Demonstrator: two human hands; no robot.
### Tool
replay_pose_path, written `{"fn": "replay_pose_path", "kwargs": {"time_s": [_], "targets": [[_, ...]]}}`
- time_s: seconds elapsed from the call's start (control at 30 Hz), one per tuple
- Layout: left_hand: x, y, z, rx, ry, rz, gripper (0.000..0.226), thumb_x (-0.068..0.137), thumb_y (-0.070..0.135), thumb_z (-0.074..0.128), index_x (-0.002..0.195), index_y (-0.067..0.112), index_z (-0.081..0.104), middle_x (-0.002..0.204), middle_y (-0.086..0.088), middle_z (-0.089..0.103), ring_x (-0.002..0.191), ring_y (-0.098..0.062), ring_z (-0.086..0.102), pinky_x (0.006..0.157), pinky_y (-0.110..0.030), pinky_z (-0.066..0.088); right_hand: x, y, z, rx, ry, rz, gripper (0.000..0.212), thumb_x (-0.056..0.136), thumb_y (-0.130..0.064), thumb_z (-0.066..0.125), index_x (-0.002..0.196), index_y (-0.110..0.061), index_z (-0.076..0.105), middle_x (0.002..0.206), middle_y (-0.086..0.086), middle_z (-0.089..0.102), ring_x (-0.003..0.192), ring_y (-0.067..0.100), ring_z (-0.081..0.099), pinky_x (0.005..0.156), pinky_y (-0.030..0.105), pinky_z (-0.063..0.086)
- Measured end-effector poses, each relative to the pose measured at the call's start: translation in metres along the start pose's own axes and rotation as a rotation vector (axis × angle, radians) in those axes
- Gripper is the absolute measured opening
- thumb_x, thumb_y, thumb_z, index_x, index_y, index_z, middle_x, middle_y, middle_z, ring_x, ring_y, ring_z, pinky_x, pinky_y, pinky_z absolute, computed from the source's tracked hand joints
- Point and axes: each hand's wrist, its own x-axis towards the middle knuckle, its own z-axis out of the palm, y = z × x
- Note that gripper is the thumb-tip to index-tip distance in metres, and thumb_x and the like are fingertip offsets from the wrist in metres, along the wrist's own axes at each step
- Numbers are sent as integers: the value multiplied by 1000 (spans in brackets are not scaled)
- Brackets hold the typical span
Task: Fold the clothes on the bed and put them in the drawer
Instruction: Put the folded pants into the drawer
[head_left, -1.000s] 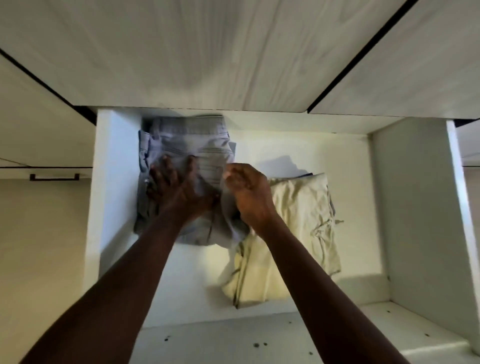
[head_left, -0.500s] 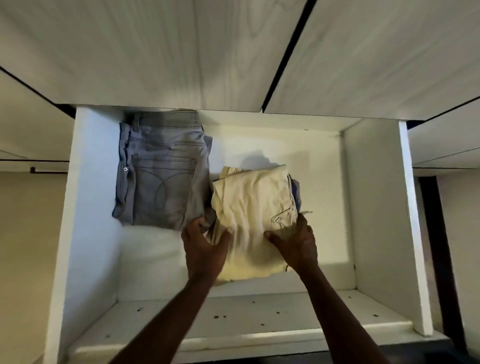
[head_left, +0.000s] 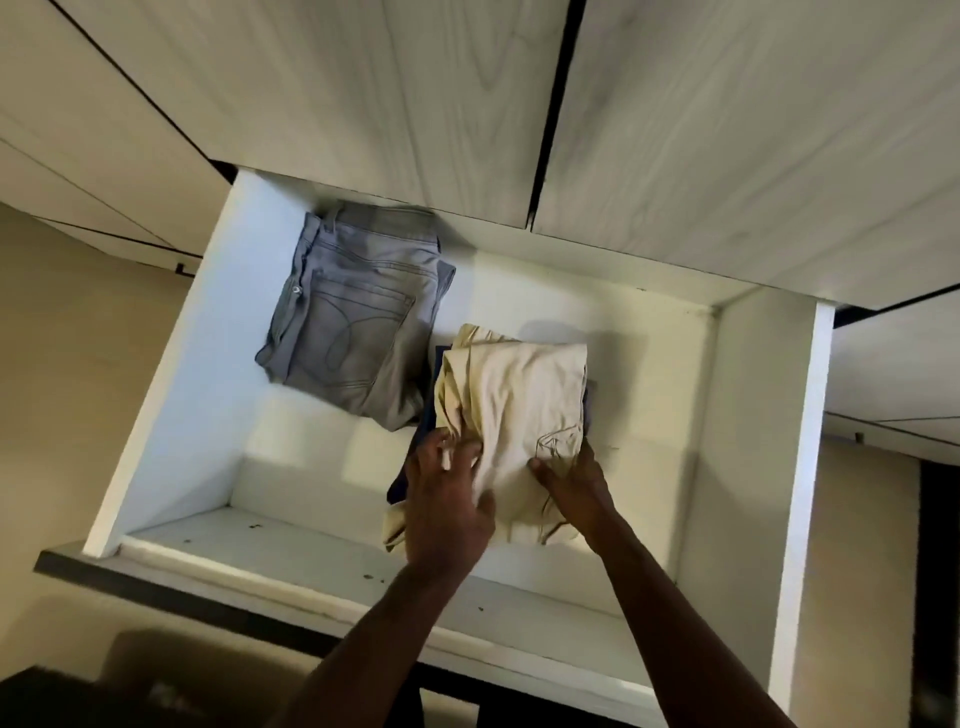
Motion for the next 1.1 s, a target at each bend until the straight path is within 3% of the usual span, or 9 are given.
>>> {"fn": "replay_pose_path", "kwargs": {"time_s": [0.2,0.33,0.4,0.47,0.57,0.7,0.9,1.03,1.1], "targets": [[28,23,-1,-371,72,-471,95,71,27,86,151,15,35,139,-13,53,125,-34,55,97,-44,49,18,7,-4,-13,-91,33,92,92,-39,73,161,-22,14,149,19,45,136,38,47,109,43,45],[19,63,-7,-168,-60,-145,73,81,35,79,143,17,43,128,-6,54,105,-24,65,75,-30,51,22,10,-11,47,-165,23,85,92,-42,72,159,-27,21,146,4,51,130,27,54,103,42,51],[6,71,-2,-32,-71,73,72,82,41,78,140,22,40,127,-3,52,108,-21,62,82,-30,54,20,7,-16,105,-229,26,62,96,-46,68,148,-28,41,129,-7,63,115,15,63,85,27,55],[0,70,6,46,-77,152,75,78,42,80,137,25,36,134,-4,49,124,-25,53,97,-38,50,17,3,-18,215,-234,74,34,100,-41,63,122,-15,62,102,0,74,97,17,70,72,24,56],[2,70,6,-144,-182,-7,91,78,40,82,148,20,28,149,-3,41,134,-27,51,104,-40,50,20,11,-13,232,-175,59,52,92,-52,70,127,-16,61,114,9,73,112,31,68,94,46,58],[9,61,-1,-256,-112,15,89,91,35,73,161,21,20,149,-1,53,126,-23,61,102,-39,54,23,29,-10,104,-151,-97,81,74,-69,77,143,-37,47,134,-9,65,120,16,64,99,43,56],[5,38,-28,-390,-101,189,61,92,23,73,149,19,52,135,3,67,122,-17,65,108,-27,47,-28,-16,-34,298,-123,-144,85,61,-49,82,138,-29,51,125,-12,66,110,6,64,81,19,54],[6,32,-61,-661,-176,77,46,84,9,73,122,33,62,102,36,67,99,20,61,87,-2,45,-43,-18,-58,449,-233,-178,70,69,-15,85,133,-12,58,126,8,71,121,26,65,98,40,53],[15,30,-74,-834,-242,-77,52,82,-15,70,103,33,64,86,35,71,86,16,65,74,-5,48,-55,-23,-69,590,-304,-144,59,73,-8,79,128,-7,59,120,12,71,116,30,65,93,37,54]]}}
